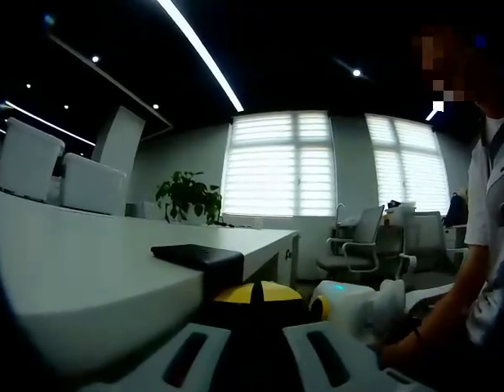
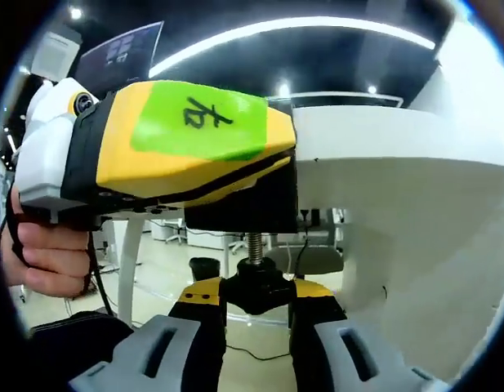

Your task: Clamp the fixed fixture on the desktop, loosen the retaining clip, secure it to the edge of the desk, and tighten the retaining clip.

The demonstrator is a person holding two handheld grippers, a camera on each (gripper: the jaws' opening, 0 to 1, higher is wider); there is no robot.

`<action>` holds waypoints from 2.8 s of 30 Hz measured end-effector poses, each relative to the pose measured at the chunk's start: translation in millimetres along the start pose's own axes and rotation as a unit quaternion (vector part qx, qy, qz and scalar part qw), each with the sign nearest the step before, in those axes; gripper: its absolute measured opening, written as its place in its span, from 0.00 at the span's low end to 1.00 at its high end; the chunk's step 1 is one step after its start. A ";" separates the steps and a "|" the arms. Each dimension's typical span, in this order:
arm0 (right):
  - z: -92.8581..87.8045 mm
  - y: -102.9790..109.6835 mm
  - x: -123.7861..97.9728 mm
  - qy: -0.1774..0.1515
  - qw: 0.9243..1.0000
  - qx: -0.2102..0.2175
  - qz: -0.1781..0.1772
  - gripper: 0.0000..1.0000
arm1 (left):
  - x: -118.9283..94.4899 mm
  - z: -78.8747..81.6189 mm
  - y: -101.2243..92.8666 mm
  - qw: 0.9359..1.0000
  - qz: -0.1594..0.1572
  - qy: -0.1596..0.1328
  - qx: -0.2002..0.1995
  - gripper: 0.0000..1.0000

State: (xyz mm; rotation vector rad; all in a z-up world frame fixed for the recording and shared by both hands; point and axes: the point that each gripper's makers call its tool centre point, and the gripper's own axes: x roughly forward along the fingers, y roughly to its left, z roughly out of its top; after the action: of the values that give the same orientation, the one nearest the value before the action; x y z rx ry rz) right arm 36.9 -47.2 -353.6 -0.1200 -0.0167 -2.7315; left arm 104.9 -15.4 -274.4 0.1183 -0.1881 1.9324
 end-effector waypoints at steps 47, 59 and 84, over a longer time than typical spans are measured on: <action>5.0 -8.8 -6.1 0.011 0.997 -0.010 -0.081 0.25 | -0.4 -1.5 -1.5 1.000 -0.001 0.001 0.000 0.01; 5.1 3.2 -7.2 -0.002 1.000 -0.017 0.020 0.24 | 0.3 -1.2 -0.4 1.000 0.000 0.000 0.004 0.01; -9.7 -4.0 -45.9 0.022 0.999 0.014 -0.022 0.38 | 0.2 -2.2 -4.6 1.000 -0.002 -0.002 -0.003 0.01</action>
State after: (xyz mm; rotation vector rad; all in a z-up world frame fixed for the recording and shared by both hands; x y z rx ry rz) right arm 76.5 -25.6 -367.2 -0.0518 -0.0464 -2.7751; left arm 109.1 -13.2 -276.1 0.1182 -0.1946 1.9280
